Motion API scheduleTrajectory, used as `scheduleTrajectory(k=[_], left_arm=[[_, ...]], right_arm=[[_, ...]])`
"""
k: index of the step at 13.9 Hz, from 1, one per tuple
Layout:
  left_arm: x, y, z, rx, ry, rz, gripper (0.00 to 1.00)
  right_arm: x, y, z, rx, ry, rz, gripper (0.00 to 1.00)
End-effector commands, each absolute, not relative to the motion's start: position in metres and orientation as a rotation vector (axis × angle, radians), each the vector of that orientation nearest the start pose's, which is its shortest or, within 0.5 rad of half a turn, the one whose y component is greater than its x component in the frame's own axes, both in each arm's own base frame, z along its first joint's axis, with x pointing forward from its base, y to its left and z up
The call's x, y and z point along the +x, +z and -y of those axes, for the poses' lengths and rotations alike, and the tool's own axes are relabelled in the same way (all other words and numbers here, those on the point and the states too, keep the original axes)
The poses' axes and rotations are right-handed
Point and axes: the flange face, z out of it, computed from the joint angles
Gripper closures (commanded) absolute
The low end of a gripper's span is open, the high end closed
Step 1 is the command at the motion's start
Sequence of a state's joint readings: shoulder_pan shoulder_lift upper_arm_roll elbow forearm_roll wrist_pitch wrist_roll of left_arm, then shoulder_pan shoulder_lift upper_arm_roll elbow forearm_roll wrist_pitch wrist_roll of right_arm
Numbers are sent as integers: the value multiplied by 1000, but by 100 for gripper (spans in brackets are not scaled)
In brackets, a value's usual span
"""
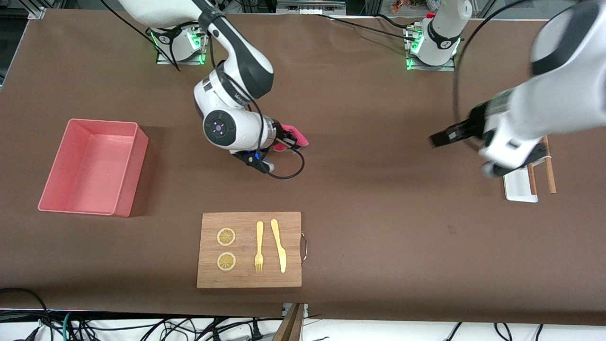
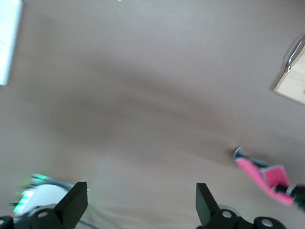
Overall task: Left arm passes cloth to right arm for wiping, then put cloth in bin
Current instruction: 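Open the left gripper and withdraw it while the right gripper holds the cloth, then lower the cloth with the right gripper onto the table beside the bin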
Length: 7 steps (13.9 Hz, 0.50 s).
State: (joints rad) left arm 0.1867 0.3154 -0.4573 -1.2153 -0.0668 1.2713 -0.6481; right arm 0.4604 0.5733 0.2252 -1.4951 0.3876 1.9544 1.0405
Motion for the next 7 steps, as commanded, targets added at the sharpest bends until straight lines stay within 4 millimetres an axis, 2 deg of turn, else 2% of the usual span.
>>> scheduleTrajectory(k=[1, 2, 4, 6, 7], left_arm=[[541, 623, 98, -3104, 390, 376, 0], [524, 621, 93, -3088, 373, 335, 0], [503, 602, 79, -3083, 260, 246, 0], [500, 567, 73, -3086, 202, 179, 0], [505, 559, 67, -3090, 181, 191, 0]], right_arm=[[532, 316, -440, -2708, 633, -814, 100], [527, 301, -436, -2716, 633, -812, 100], [517, 271, -422, -2758, 652, -760, 100], [523, 252, -390, -2789, 663, -687, 100], [533, 250, -374, -2793, 647, -656, 100]])
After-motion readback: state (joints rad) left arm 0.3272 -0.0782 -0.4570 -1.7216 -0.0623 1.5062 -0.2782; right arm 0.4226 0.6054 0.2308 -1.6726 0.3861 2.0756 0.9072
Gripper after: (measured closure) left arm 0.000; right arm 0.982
